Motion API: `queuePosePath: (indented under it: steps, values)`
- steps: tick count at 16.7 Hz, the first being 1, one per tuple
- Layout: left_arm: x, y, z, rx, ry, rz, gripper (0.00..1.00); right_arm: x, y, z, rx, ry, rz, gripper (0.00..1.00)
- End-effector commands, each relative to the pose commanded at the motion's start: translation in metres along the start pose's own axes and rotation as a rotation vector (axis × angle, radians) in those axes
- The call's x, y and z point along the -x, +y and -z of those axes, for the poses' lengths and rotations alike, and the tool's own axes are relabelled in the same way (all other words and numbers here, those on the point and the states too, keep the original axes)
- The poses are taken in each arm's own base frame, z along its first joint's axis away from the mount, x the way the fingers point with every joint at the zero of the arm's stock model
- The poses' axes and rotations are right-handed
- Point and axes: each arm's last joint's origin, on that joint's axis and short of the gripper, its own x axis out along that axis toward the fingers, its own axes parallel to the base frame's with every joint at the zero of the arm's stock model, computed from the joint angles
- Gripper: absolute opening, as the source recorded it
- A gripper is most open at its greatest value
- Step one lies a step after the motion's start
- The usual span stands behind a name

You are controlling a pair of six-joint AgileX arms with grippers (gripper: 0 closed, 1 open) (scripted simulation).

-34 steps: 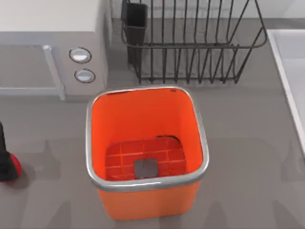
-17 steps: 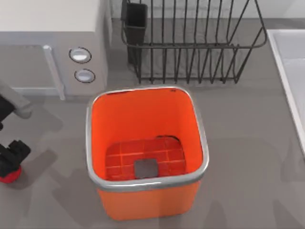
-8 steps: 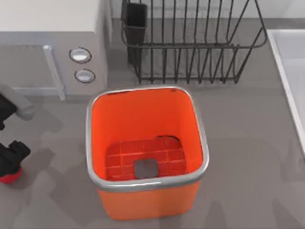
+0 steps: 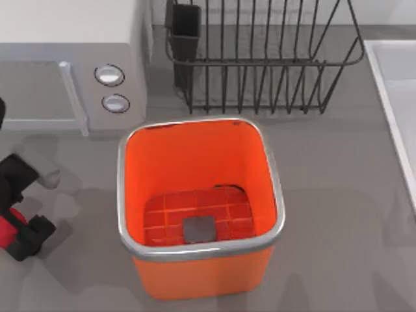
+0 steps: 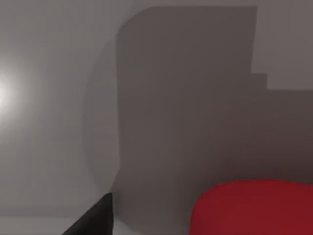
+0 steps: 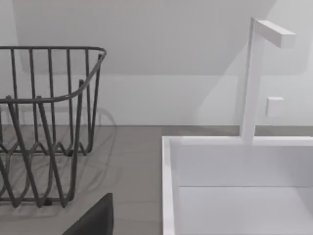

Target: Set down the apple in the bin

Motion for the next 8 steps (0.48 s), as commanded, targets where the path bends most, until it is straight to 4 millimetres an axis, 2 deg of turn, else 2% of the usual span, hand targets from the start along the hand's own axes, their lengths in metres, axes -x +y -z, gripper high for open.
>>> queuePosePath:
  steps: [5,8]
  values:
    - [-0.0062,-0.0008,0.0011,0.000,0.004,0.004,1.00,0.0000,0.0000,0.0000,0.000,0.000,0.000,1.00]
    - [-0.0062,-0.0008,0.0011,0.000,0.004,0.004,0.77,0.0000,0.0000,0.0000,0.000,0.000,0.000,1.00]
